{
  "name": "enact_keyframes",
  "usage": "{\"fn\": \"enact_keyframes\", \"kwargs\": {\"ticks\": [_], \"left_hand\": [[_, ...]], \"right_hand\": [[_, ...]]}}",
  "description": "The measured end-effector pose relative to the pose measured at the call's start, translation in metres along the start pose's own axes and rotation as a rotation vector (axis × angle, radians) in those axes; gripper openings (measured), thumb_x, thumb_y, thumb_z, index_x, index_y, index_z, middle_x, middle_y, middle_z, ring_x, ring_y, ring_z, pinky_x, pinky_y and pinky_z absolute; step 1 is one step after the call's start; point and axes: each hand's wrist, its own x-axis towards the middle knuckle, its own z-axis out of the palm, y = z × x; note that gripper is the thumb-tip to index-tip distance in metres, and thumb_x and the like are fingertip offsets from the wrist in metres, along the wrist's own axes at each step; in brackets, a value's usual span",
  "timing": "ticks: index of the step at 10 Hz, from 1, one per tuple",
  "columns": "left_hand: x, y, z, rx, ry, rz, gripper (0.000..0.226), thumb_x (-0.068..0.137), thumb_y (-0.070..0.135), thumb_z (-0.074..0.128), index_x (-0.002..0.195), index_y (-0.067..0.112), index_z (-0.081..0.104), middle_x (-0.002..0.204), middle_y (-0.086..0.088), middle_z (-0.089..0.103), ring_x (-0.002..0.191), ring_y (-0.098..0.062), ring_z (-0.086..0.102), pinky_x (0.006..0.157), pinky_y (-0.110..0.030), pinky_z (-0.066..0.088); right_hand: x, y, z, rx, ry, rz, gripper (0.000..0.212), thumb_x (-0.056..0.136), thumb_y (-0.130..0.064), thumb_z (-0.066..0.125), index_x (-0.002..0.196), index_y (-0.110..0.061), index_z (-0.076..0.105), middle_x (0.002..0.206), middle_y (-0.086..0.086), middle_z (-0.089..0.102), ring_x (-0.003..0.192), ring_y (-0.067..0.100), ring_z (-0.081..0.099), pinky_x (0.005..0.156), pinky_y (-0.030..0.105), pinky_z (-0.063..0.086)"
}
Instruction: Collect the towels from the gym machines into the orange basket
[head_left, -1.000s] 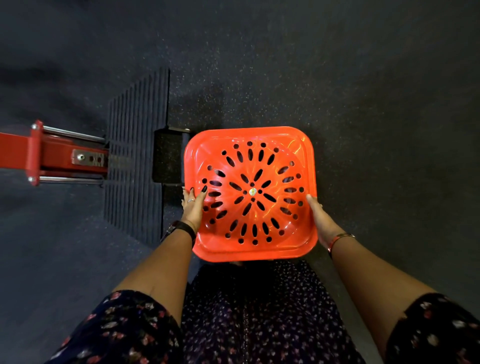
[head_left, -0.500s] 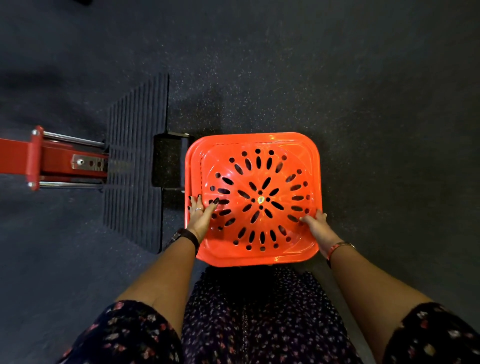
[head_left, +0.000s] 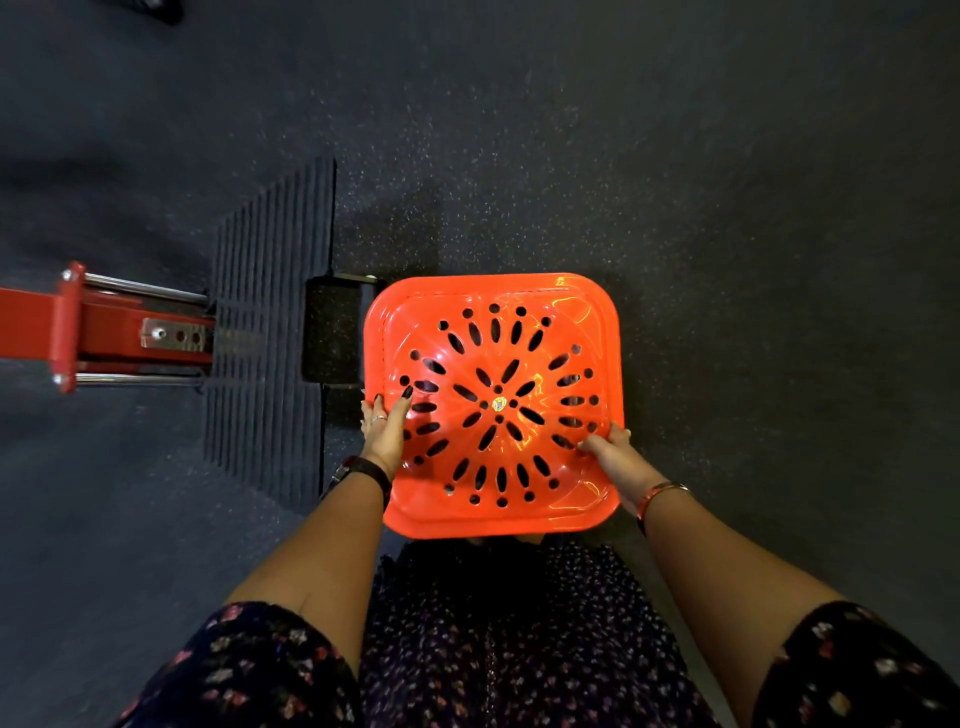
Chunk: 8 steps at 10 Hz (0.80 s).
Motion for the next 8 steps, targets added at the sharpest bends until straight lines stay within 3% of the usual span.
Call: {"fn": "enact_keyframes", "kwargs": {"ticks": [2, 3, 4, 5, 6, 7, 8], "left_hand": [[0.008, 0.001, 0.001, -0.049, 0.016, 0.001, 0.096, 0.075, 0.057, 0.050, 0.153, 0.014, 0.015, 0.163, -0.003, -0.001, 0.151, -0.022, 0.001, 0.122, -0.047, 0.005], [0.011, 0.000, -0.003, -0.063, 0.008, 0.002, 0.105, 0.066, 0.068, 0.051, 0.152, 0.014, 0.023, 0.162, -0.004, 0.007, 0.150, -0.024, 0.007, 0.122, -0.048, 0.009], [0.018, -0.004, -0.006, -0.099, 0.001, -0.012, 0.118, 0.050, 0.077, 0.052, 0.148, 0.015, 0.034, 0.159, -0.007, 0.016, 0.147, -0.024, 0.021, 0.120, -0.049, 0.019], [0.021, -0.004, -0.007, -0.109, -0.032, 0.006, 0.118, 0.050, 0.076, 0.053, 0.149, 0.016, 0.032, 0.160, -0.006, 0.015, 0.146, -0.024, 0.020, 0.120, -0.050, 0.019], [0.038, -0.021, -0.008, -0.174, -0.042, 0.017, 0.110, 0.057, 0.075, 0.055, 0.148, 0.017, 0.034, 0.158, -0.004, 0.021, 0.143, -0.024, 0.028, 0.118, -0.050, 0.025], [0.057, -0.037, -0.010, -0.223, -0.052, -0.007, 0.111, 0.057, 0.085, 0.058, 0.144, 0.019, 0.041, 0.157, -0.007, 0.028, 0.141, -0.024, 0.034, 0.116, -0.050, 0.028], [0.057, -0.024, -0.015, -0.259, -0.068, 0.057, 0.102, 0.064, 0.081, 0.057, 0.145, 0.022, 0.038, 0.159, -0.003, 0.024, 0.145, -0.019, 0.027, 0.119, -0.049, 0.023]], "right_hand": [[-0.012, -0.009, 0.007, 0.022, -0.020, 0.025, 0.113, 0.055, -0.043, 0.063, 0.153, -0.028, 0.009, 0.161, 0.001, -0.012, 0.147, 0.030, 0.013, 0.117, 0.052, 0.024], [-0.013, -0.010, 0.009, 0.037, -0.009, 0.019, 0.113, 0.052, -0.043, 0.062, 0.153, -0.026, 0.014, 0.161, 0.002, -0.013, 0.147, 0.029, 0.010, 0.118, 0.051, 0.022], [-0.010, -0.009, 0.011, 0.096, 0.035, 0.003, 0.115, 0.045, -0.045, 0.062, 0.151, -0.025, 0.023, 0.161, 0.005, -0.009, 0.146, 0.029, 0.013, 0.116, 0.052, 0.025], [-0.011, -0.012, 0.012, 0.118, 0.039, 0.010, 0.111, 0.049, -0.045, 0.062, 0.151, -0.025, 0.022, 0.161, 0.005, -0.008, 0.146, 0.029, 0.015, 0.115, 0.053, 0.026], [-0.018, -0.016, 0.013, 0.066, 0.048, 0.018, 0.094, 0.069, -0.041, 0.058, 0.152, -0.024, 0.018, 0.161, 0.006, -0.006, 0.146, 0.031, 0.014, 0.117, 0.054, 0.023], [-0.024, -0.025, 0.013, 0.048, 0.078, -0.009, 0.081, 0.076, -0.040, 0.055, 0.150, -0.023, 0.026, 0.160, 0.010, 0.014, 0.141, 0.032, 0.027, 0.115, 0.053, 0.027], [-0.042, -0.056, 0.012, 0.050, 0.113, -0.198, 0.085, 0.074, -0.038, 0.051, 0.152, -0.026, 0.020, 0.161, 0.004, 0.013, 0.146, 0.026, 0.019, 0.118, 0.053, 0.021]]}}
